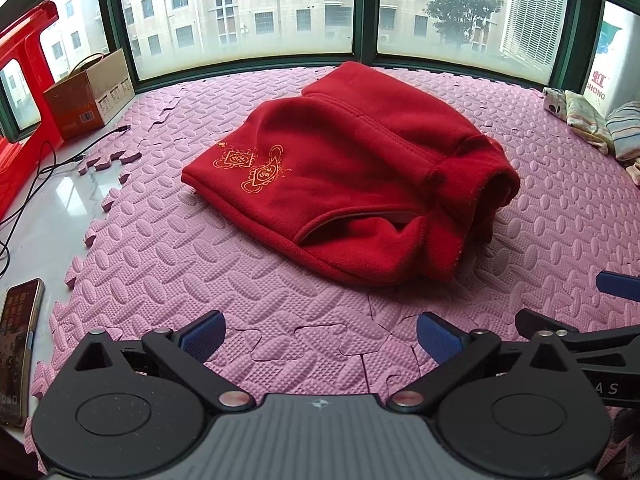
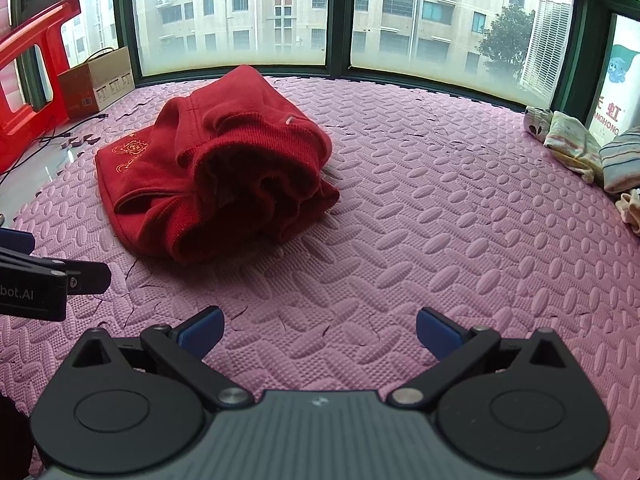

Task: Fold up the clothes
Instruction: 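Move both grippers toward the crumpled red hoodie on the mat, then grasp the hoodie hem with the left gripper while the right gripper grasps the hem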

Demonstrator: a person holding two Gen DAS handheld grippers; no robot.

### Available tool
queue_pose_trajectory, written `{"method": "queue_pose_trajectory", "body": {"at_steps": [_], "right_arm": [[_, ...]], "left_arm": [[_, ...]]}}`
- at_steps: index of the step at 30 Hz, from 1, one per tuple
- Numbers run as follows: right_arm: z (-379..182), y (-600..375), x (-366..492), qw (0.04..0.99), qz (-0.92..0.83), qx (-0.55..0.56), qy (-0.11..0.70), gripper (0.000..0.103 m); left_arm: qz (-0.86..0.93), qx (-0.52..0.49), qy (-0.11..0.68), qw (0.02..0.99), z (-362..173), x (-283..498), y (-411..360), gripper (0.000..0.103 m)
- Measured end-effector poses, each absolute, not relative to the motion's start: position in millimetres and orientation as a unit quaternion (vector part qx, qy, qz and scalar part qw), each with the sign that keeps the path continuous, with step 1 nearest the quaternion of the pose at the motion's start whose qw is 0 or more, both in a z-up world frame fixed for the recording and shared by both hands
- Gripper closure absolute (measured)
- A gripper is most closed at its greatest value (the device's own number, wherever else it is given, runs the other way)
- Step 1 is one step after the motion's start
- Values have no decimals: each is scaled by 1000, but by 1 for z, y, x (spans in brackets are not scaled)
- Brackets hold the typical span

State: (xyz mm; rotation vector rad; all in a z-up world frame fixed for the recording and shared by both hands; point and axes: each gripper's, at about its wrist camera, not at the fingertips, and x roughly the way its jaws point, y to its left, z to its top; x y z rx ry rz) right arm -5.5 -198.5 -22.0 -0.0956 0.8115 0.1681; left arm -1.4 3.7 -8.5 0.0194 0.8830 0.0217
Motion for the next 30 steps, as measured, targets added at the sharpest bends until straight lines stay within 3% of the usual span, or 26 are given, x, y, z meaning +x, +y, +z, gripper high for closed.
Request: {"method": "queue_pose_trajectory", "body": {"at_steps": [30], "right_arm": [[-4, -191, 35, 920, 101, -81, 369, 0]], "left_arm": [[-10, 17, 416, 909, -2, 29, -3, 3]]}}
